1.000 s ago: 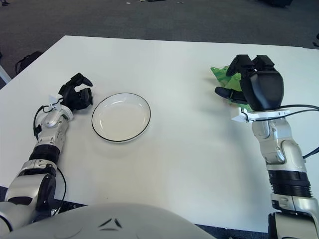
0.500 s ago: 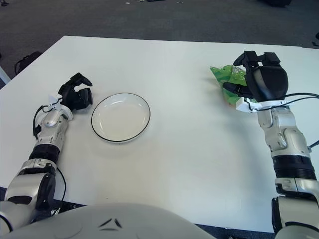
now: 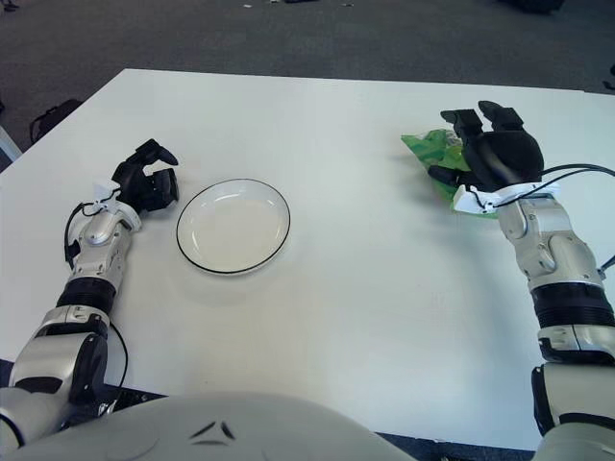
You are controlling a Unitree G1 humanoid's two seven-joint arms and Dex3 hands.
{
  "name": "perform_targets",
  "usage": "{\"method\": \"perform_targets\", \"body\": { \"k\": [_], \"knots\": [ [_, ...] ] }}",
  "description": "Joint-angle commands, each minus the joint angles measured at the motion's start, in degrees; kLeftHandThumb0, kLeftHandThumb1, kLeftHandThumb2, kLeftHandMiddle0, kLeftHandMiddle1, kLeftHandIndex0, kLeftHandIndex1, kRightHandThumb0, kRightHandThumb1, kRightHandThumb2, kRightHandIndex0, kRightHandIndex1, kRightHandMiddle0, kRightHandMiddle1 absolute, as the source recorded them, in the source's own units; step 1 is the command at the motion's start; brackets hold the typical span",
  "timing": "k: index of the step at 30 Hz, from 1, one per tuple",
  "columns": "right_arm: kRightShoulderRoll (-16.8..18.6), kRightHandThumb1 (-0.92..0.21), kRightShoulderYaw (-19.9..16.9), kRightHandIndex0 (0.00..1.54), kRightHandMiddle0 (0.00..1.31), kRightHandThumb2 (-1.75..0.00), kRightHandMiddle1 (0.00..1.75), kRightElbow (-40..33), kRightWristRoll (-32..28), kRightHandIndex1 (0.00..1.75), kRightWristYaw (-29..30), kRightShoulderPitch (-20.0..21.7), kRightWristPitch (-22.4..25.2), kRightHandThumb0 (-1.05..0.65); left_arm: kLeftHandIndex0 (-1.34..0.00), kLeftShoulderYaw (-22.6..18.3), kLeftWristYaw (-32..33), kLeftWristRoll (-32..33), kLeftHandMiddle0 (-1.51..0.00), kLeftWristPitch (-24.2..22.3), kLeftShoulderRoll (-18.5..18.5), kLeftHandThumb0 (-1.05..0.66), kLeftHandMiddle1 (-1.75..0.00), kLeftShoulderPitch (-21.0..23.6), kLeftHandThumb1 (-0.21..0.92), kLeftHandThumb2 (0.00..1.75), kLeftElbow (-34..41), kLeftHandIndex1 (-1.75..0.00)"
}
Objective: Put the snack into the plate.
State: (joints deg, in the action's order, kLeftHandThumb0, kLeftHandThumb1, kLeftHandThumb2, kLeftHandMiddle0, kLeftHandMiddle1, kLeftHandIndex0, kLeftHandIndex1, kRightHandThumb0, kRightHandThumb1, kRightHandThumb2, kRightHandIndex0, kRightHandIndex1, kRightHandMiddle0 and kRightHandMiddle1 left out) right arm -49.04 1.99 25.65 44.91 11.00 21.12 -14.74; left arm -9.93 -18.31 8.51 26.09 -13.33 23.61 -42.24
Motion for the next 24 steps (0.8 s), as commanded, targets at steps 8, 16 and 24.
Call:
{"method": "perform_targets", "body": {
  "k": [8, 16, 24],
  "knots": [
    [2.2, -0.92, 7.63, 0.0, 0.0, -0.98, 0.02, 27.85, 1.4, 0.0, 5.75, 14.43, -3.3, -1.05, -0.49, 0.71, 0.51, -1.24, -1.08, 1.32, 1.15, -0.43, -1.75, -4.58, 0.47, 1.12, -2.81, -1.75],
    [2.73, -0.92, 10.01, 0.0, 0.0, -0.96, 0.0, 33.66, -1.35, 0.0, 5.39, 16.87, -7.27, -1.05, -0.48, 0.71, 0.73, -1.39, -1.07, 1.11, 1.05, -0.43, -1.75, -4.6, 0.48, 1.11, -2.75, -1.75],
    [4.94, -0.92, 15.53, 0.0, 0.0, -0.9, 0.0, 41.86, -0.01, 0.0, 6.78, 18.3, -8.26, -1.05, -0.48, 0.71, 1.22, -1.45, -1.07, 0.79, 0.96, -0.43, -1.75, -4.61, 0.49, 1.1, -2.68, -1.75]
  ]
}}
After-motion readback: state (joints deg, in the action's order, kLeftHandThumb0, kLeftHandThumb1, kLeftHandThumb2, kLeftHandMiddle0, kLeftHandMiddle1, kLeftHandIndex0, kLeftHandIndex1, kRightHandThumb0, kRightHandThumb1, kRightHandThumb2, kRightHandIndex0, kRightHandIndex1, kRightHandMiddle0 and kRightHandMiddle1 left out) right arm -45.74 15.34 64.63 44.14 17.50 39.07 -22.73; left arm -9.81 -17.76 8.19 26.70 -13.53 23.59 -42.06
